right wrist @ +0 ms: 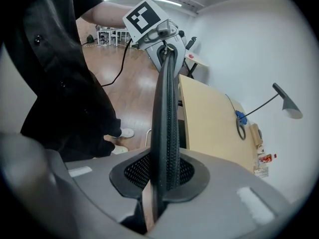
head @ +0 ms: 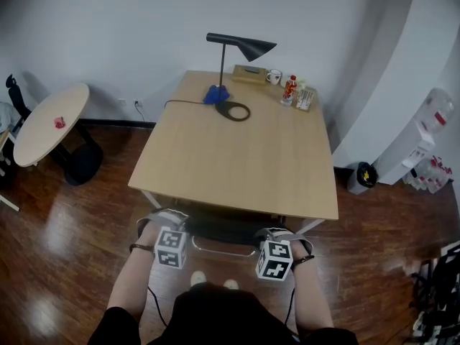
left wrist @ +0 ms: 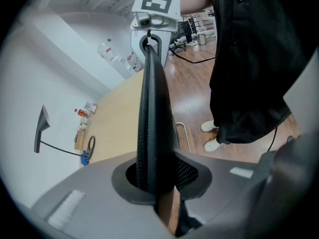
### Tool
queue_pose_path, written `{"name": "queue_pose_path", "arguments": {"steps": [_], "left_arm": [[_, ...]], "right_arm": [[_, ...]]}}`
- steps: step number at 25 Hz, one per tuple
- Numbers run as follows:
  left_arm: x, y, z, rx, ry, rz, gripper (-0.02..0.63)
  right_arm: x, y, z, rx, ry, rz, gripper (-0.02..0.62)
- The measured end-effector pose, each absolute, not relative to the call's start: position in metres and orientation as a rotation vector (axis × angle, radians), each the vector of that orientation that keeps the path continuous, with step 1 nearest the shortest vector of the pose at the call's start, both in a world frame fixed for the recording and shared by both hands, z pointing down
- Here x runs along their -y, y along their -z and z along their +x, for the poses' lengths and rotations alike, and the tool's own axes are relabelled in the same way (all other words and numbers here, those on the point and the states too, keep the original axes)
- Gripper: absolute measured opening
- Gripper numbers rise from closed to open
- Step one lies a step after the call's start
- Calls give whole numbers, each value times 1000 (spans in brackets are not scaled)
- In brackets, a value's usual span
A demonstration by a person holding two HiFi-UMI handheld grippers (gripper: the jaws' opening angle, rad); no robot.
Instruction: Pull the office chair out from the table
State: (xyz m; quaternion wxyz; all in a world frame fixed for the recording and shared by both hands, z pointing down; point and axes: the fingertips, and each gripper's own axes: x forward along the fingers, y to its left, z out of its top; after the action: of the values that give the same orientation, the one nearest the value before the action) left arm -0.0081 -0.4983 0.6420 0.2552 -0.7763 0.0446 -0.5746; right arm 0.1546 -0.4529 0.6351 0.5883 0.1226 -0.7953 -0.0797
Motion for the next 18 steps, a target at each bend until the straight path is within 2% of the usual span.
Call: {"name": "queue_pose_path", "arguments": {"steps": [18], "left_arm": [[417, -641, -19, -80, 1564, -2129, 63]], "right_arm": [[374, -636, 143, 1836, 123, 307, 75]]}}
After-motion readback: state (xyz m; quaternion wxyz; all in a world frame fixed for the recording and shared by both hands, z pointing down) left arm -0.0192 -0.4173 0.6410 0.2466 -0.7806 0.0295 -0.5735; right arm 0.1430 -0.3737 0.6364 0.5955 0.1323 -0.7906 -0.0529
